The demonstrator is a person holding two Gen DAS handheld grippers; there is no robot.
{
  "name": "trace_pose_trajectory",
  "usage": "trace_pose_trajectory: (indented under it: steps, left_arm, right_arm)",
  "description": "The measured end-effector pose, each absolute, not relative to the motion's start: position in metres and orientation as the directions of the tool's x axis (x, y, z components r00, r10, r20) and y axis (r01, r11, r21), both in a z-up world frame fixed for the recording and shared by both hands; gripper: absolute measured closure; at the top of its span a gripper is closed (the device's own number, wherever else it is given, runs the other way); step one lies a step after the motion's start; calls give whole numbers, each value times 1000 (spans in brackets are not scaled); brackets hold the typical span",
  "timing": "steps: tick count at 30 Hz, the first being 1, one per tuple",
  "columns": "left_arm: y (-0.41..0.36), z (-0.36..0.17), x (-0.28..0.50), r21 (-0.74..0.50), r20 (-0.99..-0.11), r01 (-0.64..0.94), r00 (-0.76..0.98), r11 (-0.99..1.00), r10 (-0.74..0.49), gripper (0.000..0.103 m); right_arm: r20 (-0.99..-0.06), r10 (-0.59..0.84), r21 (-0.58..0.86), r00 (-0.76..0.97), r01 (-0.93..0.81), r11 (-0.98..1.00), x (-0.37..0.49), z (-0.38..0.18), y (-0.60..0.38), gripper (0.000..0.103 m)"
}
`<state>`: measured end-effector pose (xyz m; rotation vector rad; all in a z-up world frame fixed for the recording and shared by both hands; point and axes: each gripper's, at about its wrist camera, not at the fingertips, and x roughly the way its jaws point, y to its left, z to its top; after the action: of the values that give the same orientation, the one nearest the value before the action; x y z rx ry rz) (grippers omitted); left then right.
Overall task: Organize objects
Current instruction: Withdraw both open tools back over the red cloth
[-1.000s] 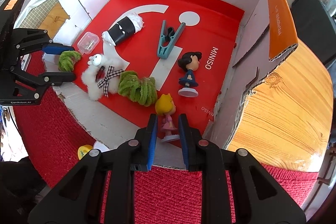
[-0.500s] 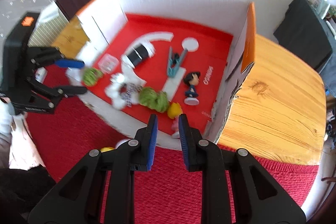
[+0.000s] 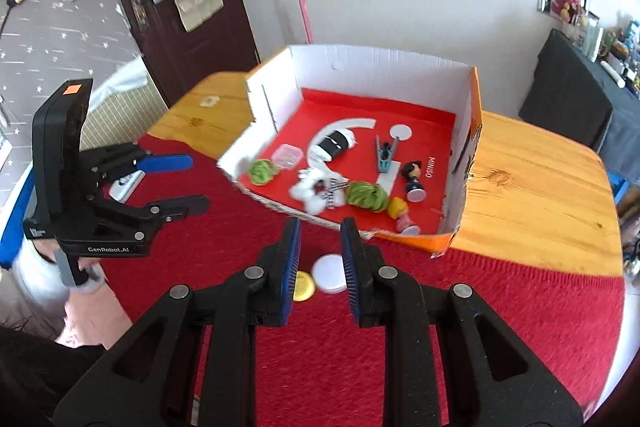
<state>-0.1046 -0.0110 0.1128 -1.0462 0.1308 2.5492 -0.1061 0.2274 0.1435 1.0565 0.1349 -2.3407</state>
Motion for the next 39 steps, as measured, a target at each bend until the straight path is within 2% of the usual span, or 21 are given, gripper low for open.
trace_pose_trajectory:
  steps: [6, 9, 15, 17, 19, 21, 22, 23, 26, 28, 30, 32, 39]
  left_arm:
    - [-25, 123, -76, -159, -602, -305, -724, -939, 338, 31]
    - [-26, 124, -63, -145, -569, -263, -766, -954, 298, 26]
    - [-15, 113, -44, -113, -538, -218, -807, -969, 244, 26]
    - [-12, 109, -38, -93, -530, -193, -821, -977, 213, 22]
    - [-9, 104, -34, -70, -515, -165, -838, -984, 178, 19]
    - [-4, 97, -30, -38, -501, -152, -852, -988, 151, 15]
    - [-3, 95, -29, -29, -501, -149, -853, -988, 144, 15]
    - [-1, 92, -29, -21, -503, -147, -853, -989, 137, 15]
    - [1, 83, -27, -35, -512, -140, -848, -990, 138, 15]
    - [1, 77, -26, -50, -517, -122, -846, -991, 130, 11]
    - [2, 69, -25, -61, -523, -98, -844, -993, 115, 3]
    - [3, 64, -24, -56, -528, -86, -843, -995, 102, 0]
    - [8, 46, -24, -40, -575, -43, -816, -998, 58, 0]
  right_arm:
    - [-652, -455, 128, -606, 503, -855, -74, 142, 229, 83]
    - [-610, -448, 125, -654, 479, -869, -61, 141, 232, 83]
    - [-532, -375, 77, -759, 398, -914, -40, 128, 235, 83]
    - [-525, -361, 87, -771, 373, -924, -39, 119, 237, 82]
    - [-523, -347, 89, -779, 354, -931, -38, 110, 237, 75]
    - [-517, -333, 85, -788, 340, -937, -37, 101, 237, 55]
    - [-507, -332, 86, -796, 336, -938, -35, 97, 237, 34]
    - [-497, -336, 89, -800, 338, -937, -33, 95, 238, 29]
    - [-496, -306, 74, -812, 312, -947, -32, 85, 240, 29]
    - [-500, -294, 81, -814, 294, -952, -32, 79, 242, 29]
    - [-506, -283, 85, -815, 279, -956, -32, 71, 243, 29]
    - [-512, -261, 69, -818, 264, -962, -31, 64, 242, 25]
    - [-550, -218, 49, -806, 229, -972, -31, 40, 240, 15]
